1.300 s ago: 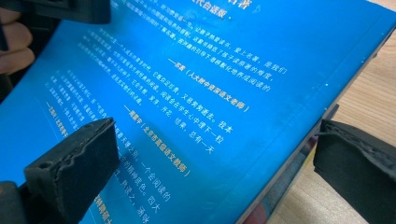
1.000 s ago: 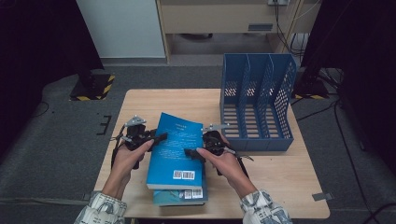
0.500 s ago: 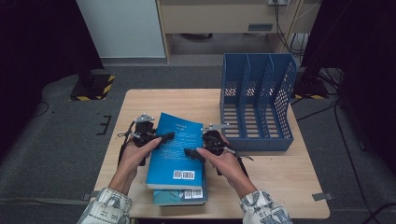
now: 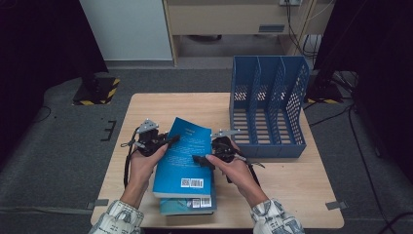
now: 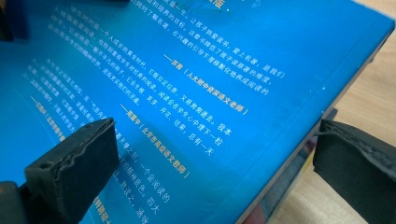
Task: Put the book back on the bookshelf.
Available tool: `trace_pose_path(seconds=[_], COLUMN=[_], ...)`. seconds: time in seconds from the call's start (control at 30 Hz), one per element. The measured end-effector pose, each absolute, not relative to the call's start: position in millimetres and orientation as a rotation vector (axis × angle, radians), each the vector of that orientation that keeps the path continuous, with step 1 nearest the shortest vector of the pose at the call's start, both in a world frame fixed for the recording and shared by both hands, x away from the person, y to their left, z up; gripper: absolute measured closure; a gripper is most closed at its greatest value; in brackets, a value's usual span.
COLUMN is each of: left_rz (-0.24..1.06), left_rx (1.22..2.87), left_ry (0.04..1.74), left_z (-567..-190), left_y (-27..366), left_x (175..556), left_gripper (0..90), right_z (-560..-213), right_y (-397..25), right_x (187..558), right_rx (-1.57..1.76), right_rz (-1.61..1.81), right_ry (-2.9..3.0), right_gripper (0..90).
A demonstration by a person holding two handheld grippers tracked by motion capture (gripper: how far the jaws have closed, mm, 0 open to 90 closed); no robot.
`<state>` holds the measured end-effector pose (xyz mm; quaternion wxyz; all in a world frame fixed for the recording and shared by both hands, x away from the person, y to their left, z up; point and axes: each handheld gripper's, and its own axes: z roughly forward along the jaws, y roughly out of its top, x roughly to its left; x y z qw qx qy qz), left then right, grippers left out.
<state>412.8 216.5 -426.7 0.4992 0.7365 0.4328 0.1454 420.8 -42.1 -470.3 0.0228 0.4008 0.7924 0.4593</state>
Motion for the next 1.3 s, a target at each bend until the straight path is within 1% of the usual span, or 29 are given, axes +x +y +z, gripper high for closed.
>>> trace_pose_path(seconds=[0.3,0.57,0.87,1.03,1.2,1.3], left_rz=[0.367,0.397,0.401,0.383,0.361,0.277], left_rx=[1.757,1.740,1.704,1.694,1.810,1.840], left_ry=[1.008,0.958,0.914,0.918,0.996,1.043], left_z=[-419.1,-408.7,-396.9,-397.4,-402.0,-408.3], left_y=[218.8,218.3,219.5,219.6,225.1,234.3], left_x=[406.3,401.0,397.1,398.5,408.0,417.5], left_gripper=[70.4,70.6,70.7,70.6,70.0,68.8], right_z=[-470.2,-472.7,-476.1,-476.6,-475.6,-473.6], right_y=[-40.9,-45.3,-43.1,-41.7,-42.9,-39.4], right_x=[420.6,426.4,428.9,429.1,429.6,428.6], right_rx=[1.192,1.234,1.226,1.219,1.248,1.254], right_rz=[1.466,1.564,1.685,1.717,1.681,1.634], right_ry=[2.467,2.517,2.560,2.577,2.565,2.571], right_gripper=[0.7,0.2,0.2,0.7,5.8,5.7])
